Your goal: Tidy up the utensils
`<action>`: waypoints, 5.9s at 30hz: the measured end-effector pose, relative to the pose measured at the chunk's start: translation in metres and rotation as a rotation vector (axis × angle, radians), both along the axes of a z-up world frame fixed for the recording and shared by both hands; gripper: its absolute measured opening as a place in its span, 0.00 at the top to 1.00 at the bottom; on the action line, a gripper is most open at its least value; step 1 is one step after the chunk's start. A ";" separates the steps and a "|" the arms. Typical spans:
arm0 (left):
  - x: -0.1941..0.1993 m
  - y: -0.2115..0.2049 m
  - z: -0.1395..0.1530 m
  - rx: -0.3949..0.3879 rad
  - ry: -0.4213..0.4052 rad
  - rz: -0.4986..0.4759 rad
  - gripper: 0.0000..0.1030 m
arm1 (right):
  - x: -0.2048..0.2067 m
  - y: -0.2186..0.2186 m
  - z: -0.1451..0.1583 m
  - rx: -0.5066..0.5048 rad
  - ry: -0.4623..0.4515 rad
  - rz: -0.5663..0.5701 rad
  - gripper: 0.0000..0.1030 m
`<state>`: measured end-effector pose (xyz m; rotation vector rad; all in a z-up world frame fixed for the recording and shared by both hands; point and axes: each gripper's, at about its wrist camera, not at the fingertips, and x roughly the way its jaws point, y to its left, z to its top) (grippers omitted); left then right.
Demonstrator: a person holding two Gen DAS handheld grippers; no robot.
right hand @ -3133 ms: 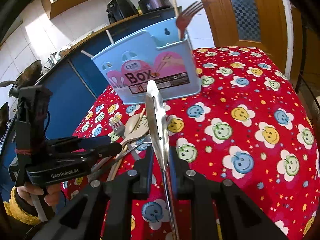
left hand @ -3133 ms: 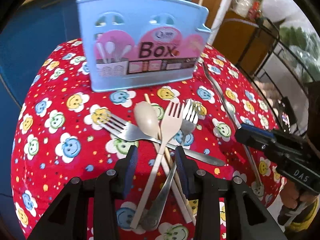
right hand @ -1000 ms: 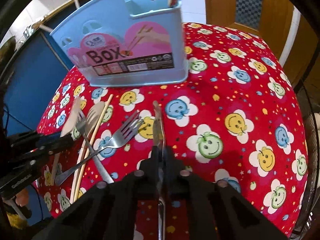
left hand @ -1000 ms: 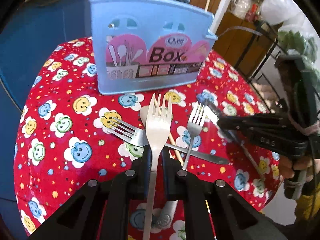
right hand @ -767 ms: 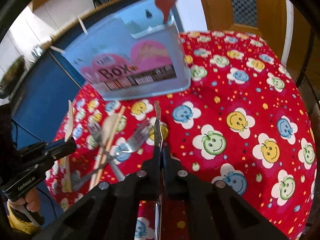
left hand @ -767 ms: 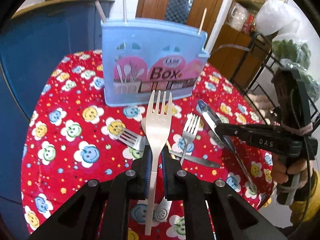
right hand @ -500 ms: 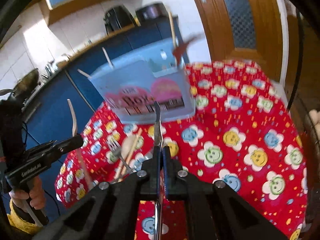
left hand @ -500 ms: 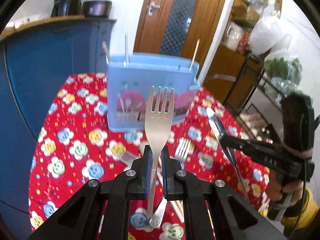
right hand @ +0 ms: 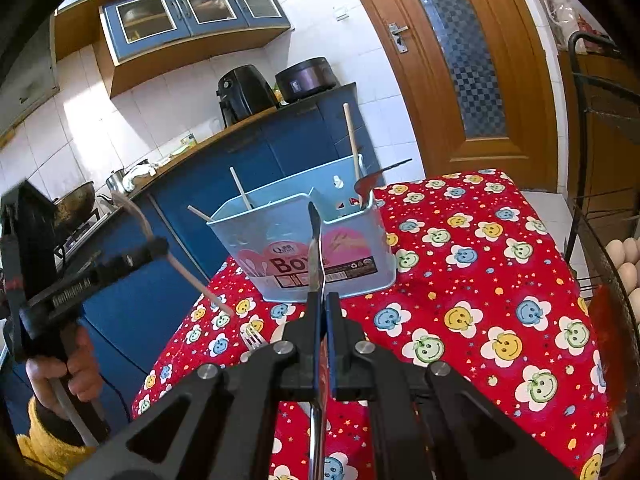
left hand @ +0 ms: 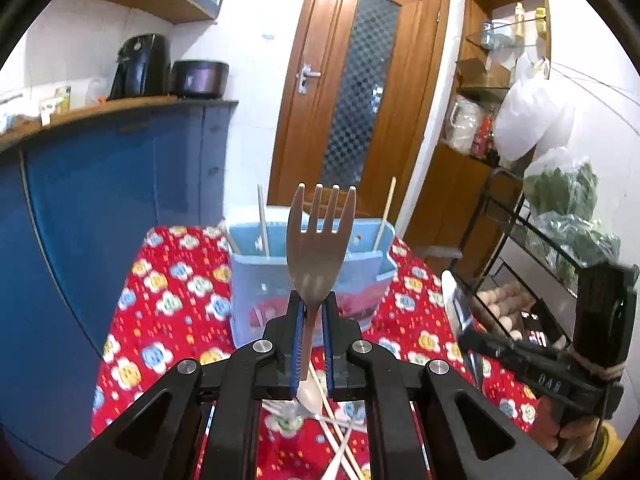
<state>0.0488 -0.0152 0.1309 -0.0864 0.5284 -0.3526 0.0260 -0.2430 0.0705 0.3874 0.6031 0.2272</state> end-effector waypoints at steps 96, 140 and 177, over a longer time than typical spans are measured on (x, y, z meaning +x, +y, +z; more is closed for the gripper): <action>0.049 -0.005 0.037 0.060 -0.055 0.027 0.61 | 0.067 0.018 0.063 -0.045 -0.307 -0.109 0.65; 0.022 -0.002 -0.109 0.051 0.406 0.085 0.61 | 0.010 0.007 -0.049 0.059 0.128 -0.006 0.65; 0.038 0.030 -0.133 -0.024 0.444 0.100 0.61 | 0.072 0.011 -0.096 0.216 0.249 0.081 0.94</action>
